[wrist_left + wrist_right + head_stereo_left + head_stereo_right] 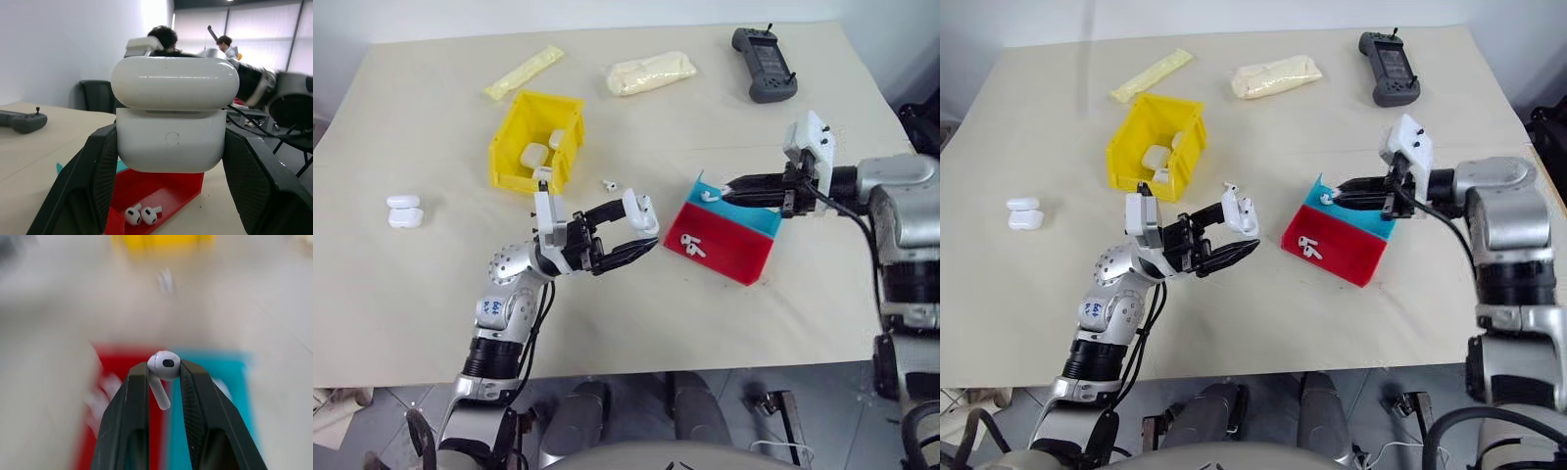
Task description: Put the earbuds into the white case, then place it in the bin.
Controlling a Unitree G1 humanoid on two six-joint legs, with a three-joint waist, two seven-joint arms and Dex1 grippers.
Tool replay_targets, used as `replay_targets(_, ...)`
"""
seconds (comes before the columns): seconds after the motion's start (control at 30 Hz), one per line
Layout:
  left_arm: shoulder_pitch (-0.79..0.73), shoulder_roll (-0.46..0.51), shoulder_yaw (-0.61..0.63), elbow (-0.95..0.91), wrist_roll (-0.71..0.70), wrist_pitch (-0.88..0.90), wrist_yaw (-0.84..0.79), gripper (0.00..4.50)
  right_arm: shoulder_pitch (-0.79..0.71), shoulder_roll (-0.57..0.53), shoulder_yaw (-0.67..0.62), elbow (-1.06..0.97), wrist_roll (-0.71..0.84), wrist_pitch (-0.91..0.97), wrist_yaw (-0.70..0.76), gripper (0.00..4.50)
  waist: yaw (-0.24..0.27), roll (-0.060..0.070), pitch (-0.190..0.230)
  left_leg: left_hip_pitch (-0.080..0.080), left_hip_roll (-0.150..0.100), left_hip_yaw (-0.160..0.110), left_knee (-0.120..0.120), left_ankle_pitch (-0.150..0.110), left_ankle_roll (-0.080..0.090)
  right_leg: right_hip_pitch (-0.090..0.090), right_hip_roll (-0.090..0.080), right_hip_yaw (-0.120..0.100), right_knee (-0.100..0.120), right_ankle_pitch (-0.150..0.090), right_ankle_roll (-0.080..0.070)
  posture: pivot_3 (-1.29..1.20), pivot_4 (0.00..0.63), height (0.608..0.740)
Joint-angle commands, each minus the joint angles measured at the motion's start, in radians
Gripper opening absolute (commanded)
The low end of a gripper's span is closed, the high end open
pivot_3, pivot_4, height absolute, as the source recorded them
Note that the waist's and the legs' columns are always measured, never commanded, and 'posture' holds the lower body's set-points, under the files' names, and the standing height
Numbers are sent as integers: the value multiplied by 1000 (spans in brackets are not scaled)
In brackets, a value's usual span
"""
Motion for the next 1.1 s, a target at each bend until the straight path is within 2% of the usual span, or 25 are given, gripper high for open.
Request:
replay_targets(0.03, -16, 1, 8, 0, -8, -14, -15, 2797, 84, 126, -125, -231, 219, 104, -154, 519, 3, 0, 0, 0, 0, 0, 0, 0, 0, 0, 0, 0, 0, 0, 0, 0, 150, 740)
replay_targets(0.13, -21, -1, 4, 3, -9, -8, -24, 2797, 147, 190, -150, -342, 331, 177, -251, 519, 8, 0, 0, 0, -2, -1, 1, 0, 0, 0, -2, 0, 1, 0, 0, 0, 150, 740)
replay_targets(0.27, -32, -10, 8, 7, -20, 5, -24, 2797, 217, 277, -169, -474, 552, 269, -371, 519, 11, 0, 0, 0, -2, -2, 1, 0, 1, 1, -2, 0, 1, 0, 0, 0, 150, 740)
replay_targets(0.43, -47, -14, 15, 12, -25, 16, -30, 2797, 258, 283, -143, -530, 670, 300, -455, 519, 5, 0, 0, 0, -2, -2, 1, 0, 1, 1, -1, 0, 1, 0, 0, 0, 150, 740)
replay_targets(0.6, -54, -21, 12, -9, -31, 32, -25, 2797, 283, 294, -103, -545, 716, 276, -513, 519, 2, 0, 0, 1, -1, -2, 1, 0, 1, 1, -1, 0, 1, 0, 0, 0, 150, 740)
replay_targets(1.1, -43, -32, 12, -33, -29, 36, -17, 2797, 333, 291, -28, -496, 709, 180, -558, 519, 2, 0, 0, 1, -1, -2, 1, 0, 1, 1, -1, -1, 1, 0, 0, 0, 150, 740)
